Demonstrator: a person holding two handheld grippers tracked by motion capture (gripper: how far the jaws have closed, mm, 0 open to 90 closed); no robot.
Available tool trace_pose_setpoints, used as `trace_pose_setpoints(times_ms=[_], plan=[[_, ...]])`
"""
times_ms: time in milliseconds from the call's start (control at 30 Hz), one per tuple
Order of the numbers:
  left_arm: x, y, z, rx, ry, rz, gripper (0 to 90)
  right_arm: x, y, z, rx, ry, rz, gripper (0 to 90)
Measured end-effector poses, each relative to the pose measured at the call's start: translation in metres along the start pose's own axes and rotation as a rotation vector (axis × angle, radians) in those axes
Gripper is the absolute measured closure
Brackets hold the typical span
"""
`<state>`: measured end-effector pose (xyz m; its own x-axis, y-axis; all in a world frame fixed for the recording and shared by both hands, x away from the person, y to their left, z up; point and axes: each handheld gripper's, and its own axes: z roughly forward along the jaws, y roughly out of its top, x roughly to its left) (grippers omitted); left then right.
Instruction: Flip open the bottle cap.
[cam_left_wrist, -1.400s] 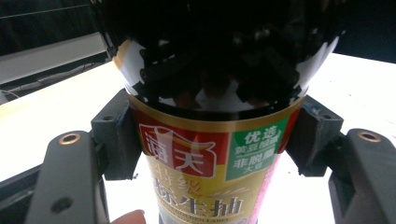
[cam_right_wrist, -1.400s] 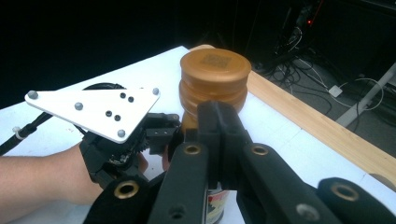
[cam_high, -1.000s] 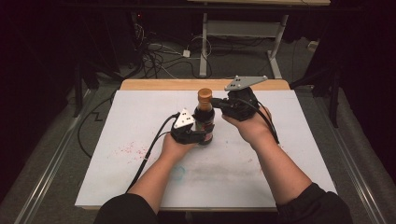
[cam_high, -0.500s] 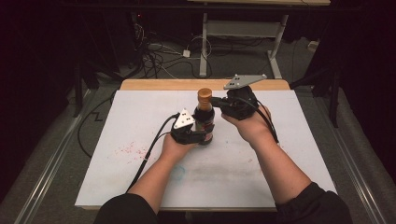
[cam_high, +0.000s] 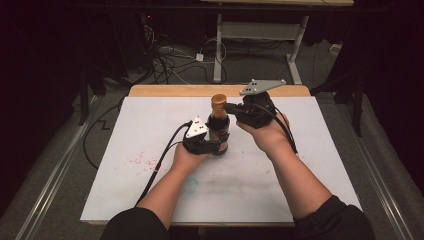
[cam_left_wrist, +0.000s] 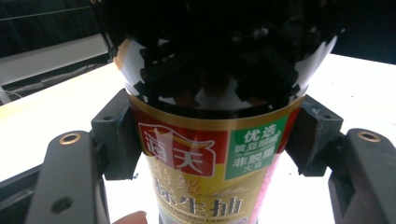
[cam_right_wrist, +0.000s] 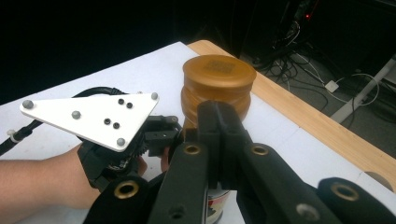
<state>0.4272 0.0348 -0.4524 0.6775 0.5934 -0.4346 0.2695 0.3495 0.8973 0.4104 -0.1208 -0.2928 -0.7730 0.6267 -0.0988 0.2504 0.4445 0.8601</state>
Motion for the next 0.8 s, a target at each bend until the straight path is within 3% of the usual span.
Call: trace_pose_setpoints(times_ms=[800], plan=[[0.0002,0.0008,0.0000,0.004,0.005,-0.006,29.0,0.0004,-0.0014,0.0012,-0.046,0.000,0.016,90.0]])
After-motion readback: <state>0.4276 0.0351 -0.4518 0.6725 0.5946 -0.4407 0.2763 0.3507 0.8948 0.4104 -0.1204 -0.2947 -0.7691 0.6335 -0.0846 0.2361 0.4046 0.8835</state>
